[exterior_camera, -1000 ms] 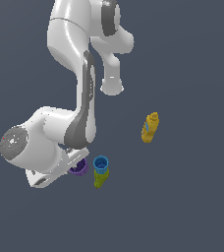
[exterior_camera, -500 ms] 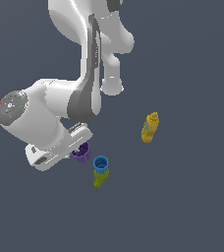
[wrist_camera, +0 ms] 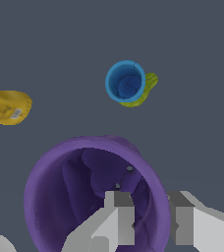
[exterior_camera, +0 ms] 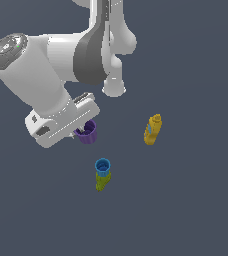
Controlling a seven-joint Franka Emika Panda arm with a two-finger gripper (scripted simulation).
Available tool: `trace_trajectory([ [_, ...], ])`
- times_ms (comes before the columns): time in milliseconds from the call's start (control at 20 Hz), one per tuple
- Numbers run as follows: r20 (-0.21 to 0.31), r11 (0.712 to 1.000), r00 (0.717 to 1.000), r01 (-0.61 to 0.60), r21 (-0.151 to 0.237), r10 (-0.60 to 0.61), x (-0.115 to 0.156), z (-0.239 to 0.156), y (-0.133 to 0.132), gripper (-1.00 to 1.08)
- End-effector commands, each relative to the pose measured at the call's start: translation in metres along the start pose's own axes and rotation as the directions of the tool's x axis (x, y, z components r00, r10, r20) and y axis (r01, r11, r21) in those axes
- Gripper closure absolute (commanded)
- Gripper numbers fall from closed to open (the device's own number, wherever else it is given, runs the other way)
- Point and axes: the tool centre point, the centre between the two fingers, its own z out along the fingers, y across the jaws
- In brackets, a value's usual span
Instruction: Pick up a designated object from a clutter of objects.
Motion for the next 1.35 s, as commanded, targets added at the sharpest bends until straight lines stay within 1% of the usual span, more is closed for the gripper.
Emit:
trace_trajectory([
  [0,-0.001,1.000,1.000,0.000,-0.001,0.000,-0.007,-0.020,-0.017,1.08],
  [400,-0.001,1.000,1.000,0.000,-0.001,0.000,-0.031,-0.084,-0.071,1.08],
  [700,-0.001,1.000,1.000,0.001,-0.001,-0.001,-0.044,-0.124,-0.104,1.08],
  [1000,-0.001,1.000,1.000,0.001,-0.001,-0.001,-0.053,-0.151,-0.124,1.08],
  [1300,-0.001,1.000,1.000,0.001,-0.001,-0.001,-0.055,-0.159,-0.130,1.08],
])
